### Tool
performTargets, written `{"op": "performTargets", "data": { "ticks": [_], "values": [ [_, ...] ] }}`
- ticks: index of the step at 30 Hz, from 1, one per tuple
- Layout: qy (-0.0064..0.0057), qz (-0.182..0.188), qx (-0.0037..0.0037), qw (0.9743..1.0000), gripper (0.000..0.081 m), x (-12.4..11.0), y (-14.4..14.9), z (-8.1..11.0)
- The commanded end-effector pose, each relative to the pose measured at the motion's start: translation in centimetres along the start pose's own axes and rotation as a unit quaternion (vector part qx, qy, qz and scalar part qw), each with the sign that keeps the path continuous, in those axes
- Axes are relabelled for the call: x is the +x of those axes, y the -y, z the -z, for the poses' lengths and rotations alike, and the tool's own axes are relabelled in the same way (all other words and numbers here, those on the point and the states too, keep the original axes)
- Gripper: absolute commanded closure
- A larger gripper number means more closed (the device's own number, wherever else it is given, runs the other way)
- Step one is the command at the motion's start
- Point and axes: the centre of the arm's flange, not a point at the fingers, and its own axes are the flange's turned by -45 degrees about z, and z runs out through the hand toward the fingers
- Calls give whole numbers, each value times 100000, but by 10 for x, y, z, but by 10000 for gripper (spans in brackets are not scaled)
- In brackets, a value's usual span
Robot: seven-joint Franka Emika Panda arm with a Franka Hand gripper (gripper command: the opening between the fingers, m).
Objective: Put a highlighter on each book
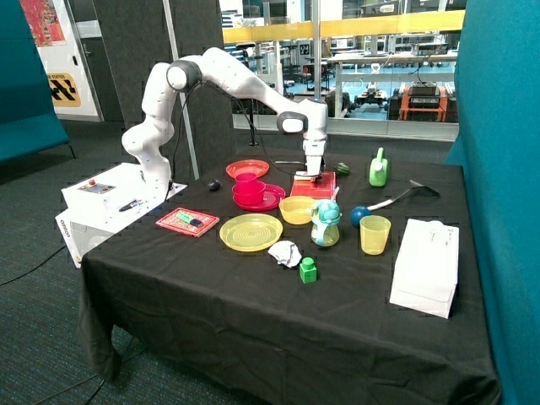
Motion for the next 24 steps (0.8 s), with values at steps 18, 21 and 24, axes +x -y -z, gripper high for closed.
{"op": "performTargets", "data": {
  "ticks": [18, 21, 24],
  "values": [
    [-302, 429, 52, 99999, 104, -5, -3, 1],
    [-302, 449, 52, 99999, 113, -6, -5, 3],
    [-302, 779, 51, 99996, 124, -8, -6, 8]
  ]
}}
